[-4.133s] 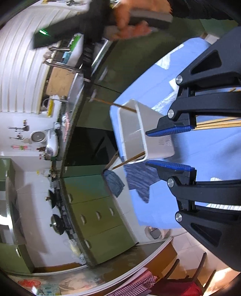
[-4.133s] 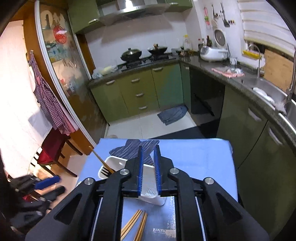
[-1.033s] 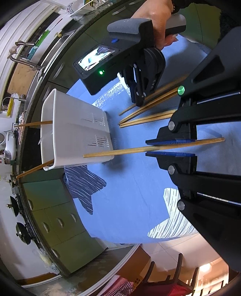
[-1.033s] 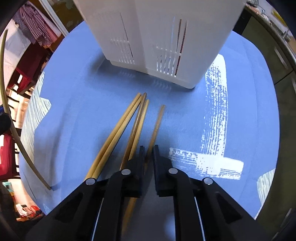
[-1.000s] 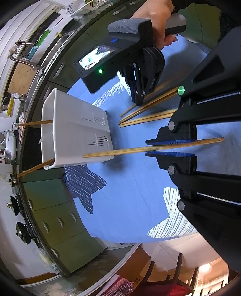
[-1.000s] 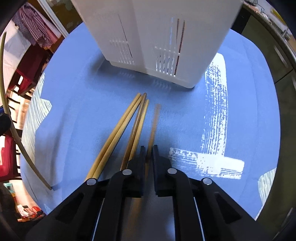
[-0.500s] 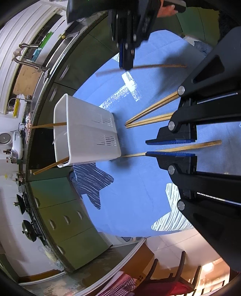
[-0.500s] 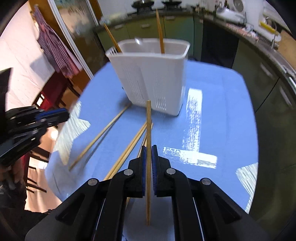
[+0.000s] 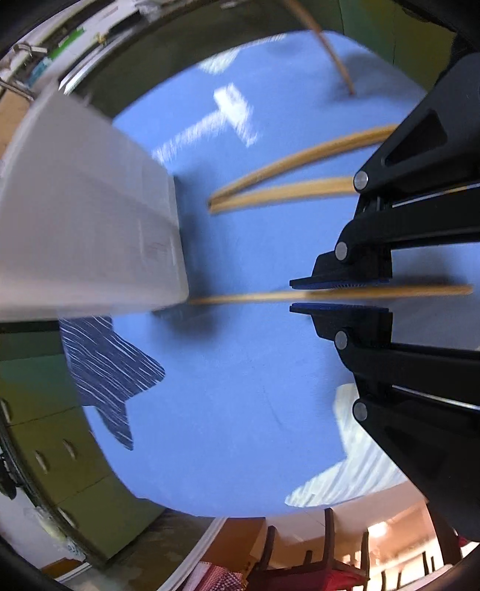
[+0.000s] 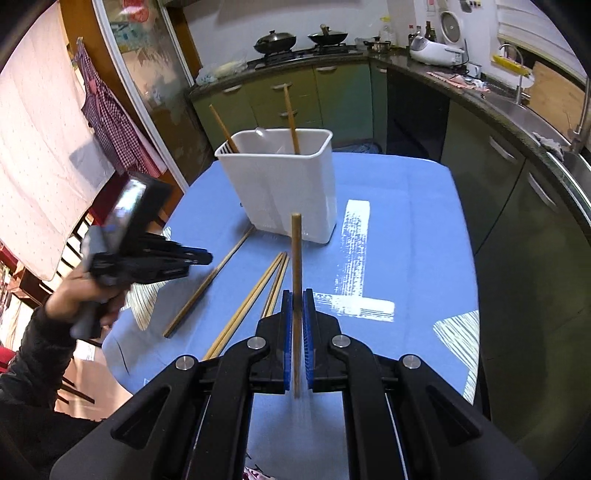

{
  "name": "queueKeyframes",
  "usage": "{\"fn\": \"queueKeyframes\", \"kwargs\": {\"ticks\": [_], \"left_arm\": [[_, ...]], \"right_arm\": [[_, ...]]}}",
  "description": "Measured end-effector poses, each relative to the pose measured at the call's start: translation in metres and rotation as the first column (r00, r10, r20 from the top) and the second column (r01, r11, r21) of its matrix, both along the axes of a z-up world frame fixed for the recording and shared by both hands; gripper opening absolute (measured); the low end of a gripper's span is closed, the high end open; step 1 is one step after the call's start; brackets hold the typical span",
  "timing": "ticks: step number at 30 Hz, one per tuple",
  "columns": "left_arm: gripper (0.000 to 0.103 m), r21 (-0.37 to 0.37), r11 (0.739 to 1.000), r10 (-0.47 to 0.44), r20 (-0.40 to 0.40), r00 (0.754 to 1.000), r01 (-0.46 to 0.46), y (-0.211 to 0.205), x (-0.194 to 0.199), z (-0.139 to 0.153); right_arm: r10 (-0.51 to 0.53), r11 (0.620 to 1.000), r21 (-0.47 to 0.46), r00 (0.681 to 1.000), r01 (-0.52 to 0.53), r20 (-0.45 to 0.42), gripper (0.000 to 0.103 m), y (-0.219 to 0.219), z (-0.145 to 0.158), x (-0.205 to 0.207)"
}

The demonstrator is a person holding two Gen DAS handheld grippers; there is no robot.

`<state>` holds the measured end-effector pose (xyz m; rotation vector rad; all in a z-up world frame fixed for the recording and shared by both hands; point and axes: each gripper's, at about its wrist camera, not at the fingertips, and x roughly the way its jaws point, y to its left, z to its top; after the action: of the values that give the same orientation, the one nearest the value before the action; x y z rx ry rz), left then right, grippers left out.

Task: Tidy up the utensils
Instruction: 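Lift the chopstick upright with the left tool while the right tool grasps another chopstick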

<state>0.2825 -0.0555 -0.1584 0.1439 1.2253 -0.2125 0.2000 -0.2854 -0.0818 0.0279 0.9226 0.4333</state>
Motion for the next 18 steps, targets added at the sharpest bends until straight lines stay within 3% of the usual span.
{"fn": "queueKeyframes", "kwargs": {"ticks": [4, 8, 12, 14, 15, 18], "left_arm": [[0.008, -0.005, 1.000, 0.004, -0.034, 0.999, -0.004, -0.001, 0.016, -0.013], [0.022, -0.001, 1.000, -0.003, -0.036, 0.999, 0.003, -0.005, 0.020, -0.013], [0.022, 0.029, 1.000, -0.004, -0.060, 0.998, 0.006, -0.008, 0.024, -0.018], [0.018, 0.045, 0.999, -0.005, -0.066, 0.998, 0.008, -0.010, 0.025, -0.022], [0.008, 0.051, 0.999, -0.008, -0.067, 0.998, 0.011, -0.010, 0.025, -0.022], [0.006, 0.056, 0.998, -0.005, -0.070, 0.998, 0.009, -0.011, 0.024, -0.021]], "right_arm": [[-0.012, 1.000, -0.002, 1.000, 0.012, -0.001, 0.006, -0.008, 0.000, 0.000], [-0.021, 1.000, 0.009, 1.000, 0.021, -0.006, 0.006, -0.014, -0.001, 0.001], [-0.021, 1.000, 0.016, 1.000, 0.021, -0.007, 0.006, -0.015, -0.002, 0.001], [-0.018, 1.000, 0.016, 1.000, 0.018, -0.006, 0.006, -0.014, -0.002, 0.000], [-0.017, 1.000, 0.016, 1.000, 0.017, -0.006, 0.006, -0.014, -0.002, 0.000], [-0.018, 1.000, 0.015, 1.000, 0.018, -0.007, 0.006, -0.014, -0.001, 0.000]]}}
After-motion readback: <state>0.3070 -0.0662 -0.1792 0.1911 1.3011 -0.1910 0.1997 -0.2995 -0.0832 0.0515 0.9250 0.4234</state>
